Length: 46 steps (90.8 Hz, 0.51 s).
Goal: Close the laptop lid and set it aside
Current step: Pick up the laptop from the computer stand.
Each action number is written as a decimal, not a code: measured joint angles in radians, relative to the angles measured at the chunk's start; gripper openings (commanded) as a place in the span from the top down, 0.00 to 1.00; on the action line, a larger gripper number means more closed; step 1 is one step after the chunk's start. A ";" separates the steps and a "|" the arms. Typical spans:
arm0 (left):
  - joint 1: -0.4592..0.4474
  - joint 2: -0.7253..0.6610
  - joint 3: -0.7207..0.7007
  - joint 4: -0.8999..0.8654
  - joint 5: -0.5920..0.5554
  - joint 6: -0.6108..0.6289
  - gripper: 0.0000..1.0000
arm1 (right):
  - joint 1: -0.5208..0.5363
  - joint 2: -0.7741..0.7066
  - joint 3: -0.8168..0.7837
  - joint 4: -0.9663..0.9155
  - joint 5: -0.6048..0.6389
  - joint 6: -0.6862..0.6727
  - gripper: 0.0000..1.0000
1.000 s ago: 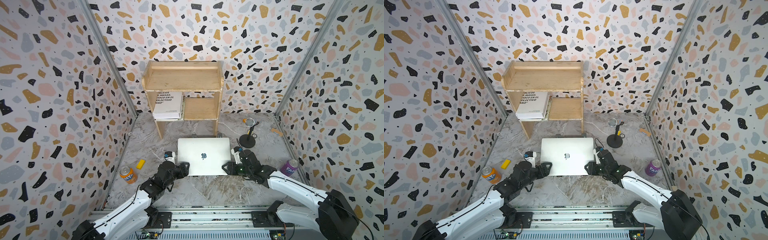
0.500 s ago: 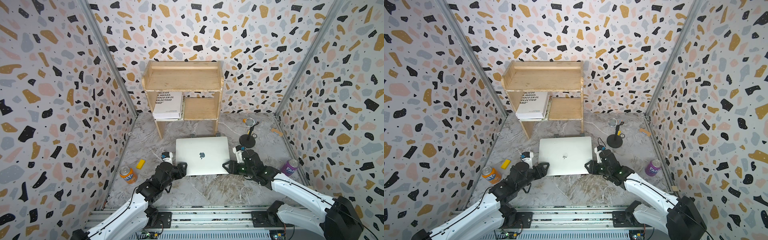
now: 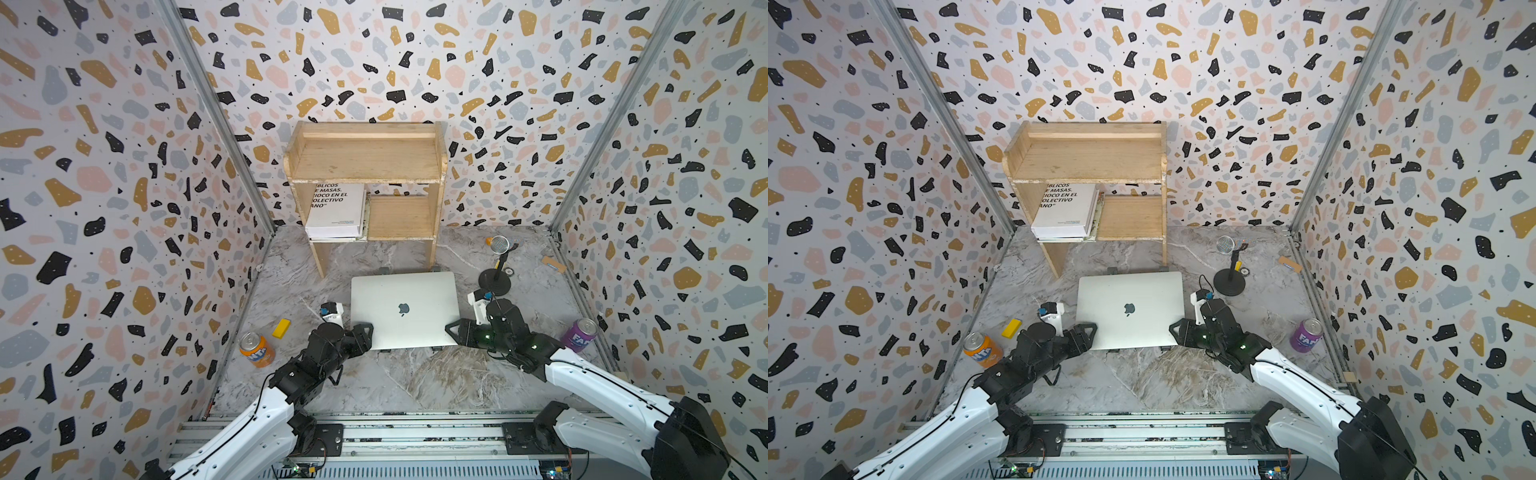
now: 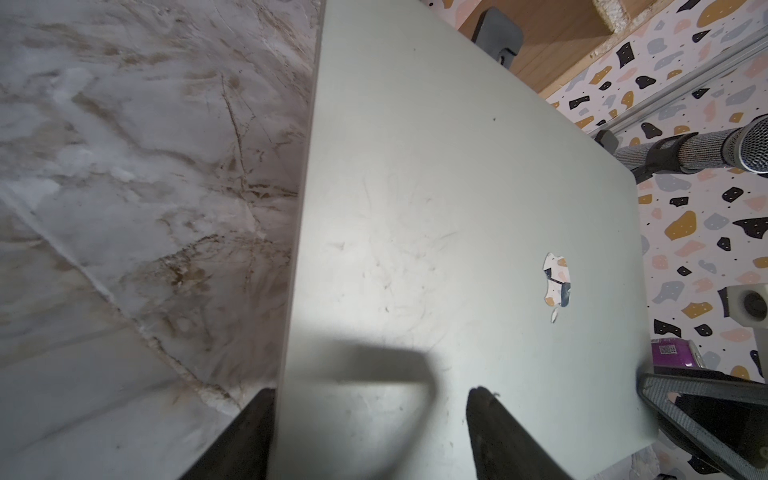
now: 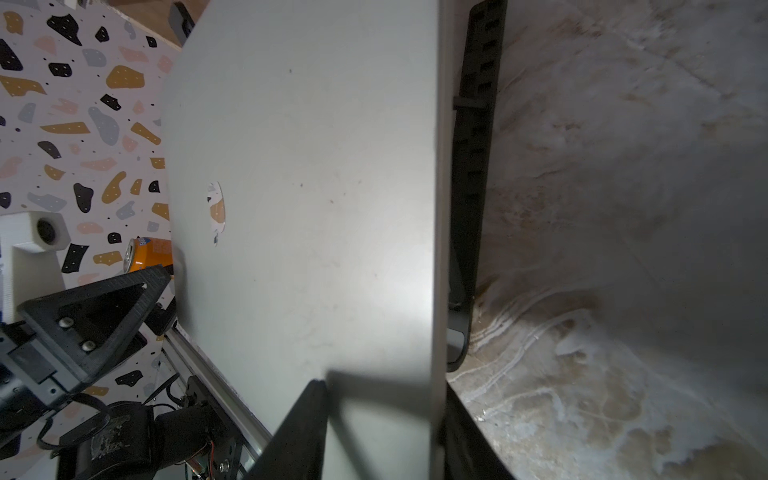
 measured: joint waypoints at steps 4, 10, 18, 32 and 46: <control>0.000 -0.010 0.000 -0.003 0.000 -0.002 0.30 | 0.000 -0.005 -0.004 0.005 0.000 0.007 0.59; 0.000 -0.021 0.000 -0.006 0.000 -0.007 0.30 | 0.000 -0.013 -0.011 0.016 -0.002 0.017 0.60; 0.000 -0.036 0.000 -0.015 0.000 -0.015 0.30 | 0.000 -0.023 -0.019 0.027 -0.005 0.031 0.62; 0.000 -0.054 0.015 -0.053 0.001 -0.023 0.30 | 0.000 -0.045 -0.029 0.047 -0.010 0.055 0.63; 0.000 -0.076 0.018 -0.056 0.002 -0.029 0.31 | 0.000 -0.072 -0.037 0.058 -0.011 0.073 0.64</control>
